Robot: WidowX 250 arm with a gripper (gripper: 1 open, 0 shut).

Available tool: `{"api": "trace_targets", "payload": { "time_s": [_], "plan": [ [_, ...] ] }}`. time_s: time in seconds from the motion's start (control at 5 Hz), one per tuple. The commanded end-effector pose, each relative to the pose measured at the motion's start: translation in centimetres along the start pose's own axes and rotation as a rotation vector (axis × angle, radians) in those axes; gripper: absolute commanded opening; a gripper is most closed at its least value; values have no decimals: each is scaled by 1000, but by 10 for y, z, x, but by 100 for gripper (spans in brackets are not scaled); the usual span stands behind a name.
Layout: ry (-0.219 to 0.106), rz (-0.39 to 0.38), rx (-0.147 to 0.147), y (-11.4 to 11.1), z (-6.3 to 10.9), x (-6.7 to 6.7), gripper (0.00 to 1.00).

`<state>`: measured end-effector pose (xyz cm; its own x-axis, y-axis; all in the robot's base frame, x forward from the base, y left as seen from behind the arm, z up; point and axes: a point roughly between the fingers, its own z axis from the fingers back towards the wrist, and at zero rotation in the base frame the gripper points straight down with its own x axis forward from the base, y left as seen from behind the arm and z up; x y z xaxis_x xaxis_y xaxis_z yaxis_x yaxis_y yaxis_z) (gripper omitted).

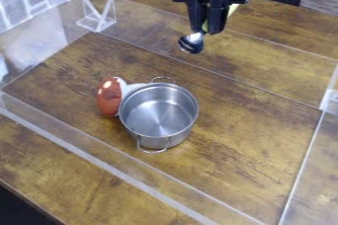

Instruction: Move the green spoon to the left

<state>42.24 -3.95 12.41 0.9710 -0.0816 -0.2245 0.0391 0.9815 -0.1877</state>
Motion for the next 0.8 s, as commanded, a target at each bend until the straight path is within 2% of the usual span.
{"api": "trace_targets", "payload": {
  "time_s": [0.0,0.2,0.4,0.6],
  "plan": [
    [-54,-3,10,13,21,-5,0],
    [-46,-17,15,21,21,-1,0],
    [-31,-25,1,25,21,0,0],
    [-6,-86,-10,19,22,0,0]
  ]
}}
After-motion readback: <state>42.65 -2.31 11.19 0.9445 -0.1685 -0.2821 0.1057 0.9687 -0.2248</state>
